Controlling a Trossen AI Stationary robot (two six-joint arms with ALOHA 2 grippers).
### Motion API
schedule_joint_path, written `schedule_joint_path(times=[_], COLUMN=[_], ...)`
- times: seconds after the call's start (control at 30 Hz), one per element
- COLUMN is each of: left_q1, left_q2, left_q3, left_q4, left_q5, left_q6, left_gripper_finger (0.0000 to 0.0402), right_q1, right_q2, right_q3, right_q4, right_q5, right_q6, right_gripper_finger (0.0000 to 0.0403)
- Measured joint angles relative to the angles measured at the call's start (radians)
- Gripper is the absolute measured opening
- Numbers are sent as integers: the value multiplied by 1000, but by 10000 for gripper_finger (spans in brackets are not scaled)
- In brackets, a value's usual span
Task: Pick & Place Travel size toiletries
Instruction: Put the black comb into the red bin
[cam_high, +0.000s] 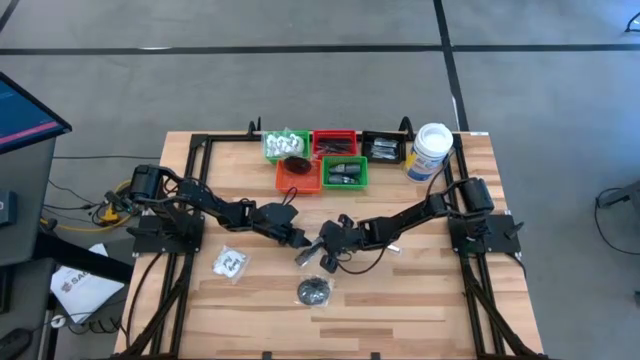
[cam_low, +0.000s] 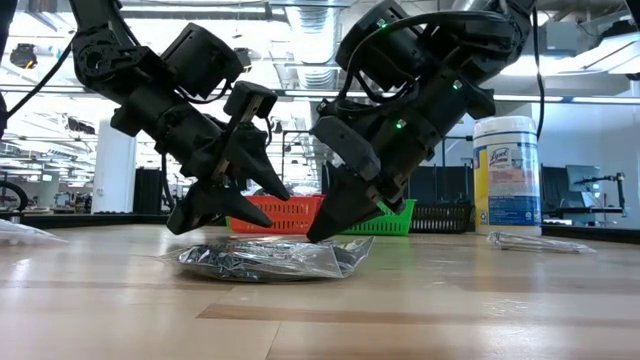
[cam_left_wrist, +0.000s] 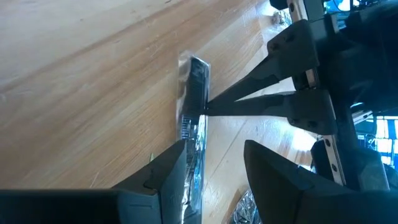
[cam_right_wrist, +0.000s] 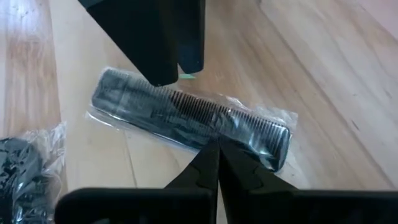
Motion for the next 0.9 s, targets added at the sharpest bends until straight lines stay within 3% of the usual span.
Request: schedule_joint_path(times=[0.37, 0.9], left_q1=[-2, 3], left_q2=[49, 59], left_q3=[6, 2], left_q4=[20, 20], left_q5=[96, 78], left_q6=[-25, -30], left_gripper_finger=[157, 157], right_q1=[2, 13], right_q2=[16, 21], right_q3=[1, 0], right_q4=[4, -6], right_q5=[-35, -31], right_q6=[18, 19], right_gripper_finger=[0, 0])
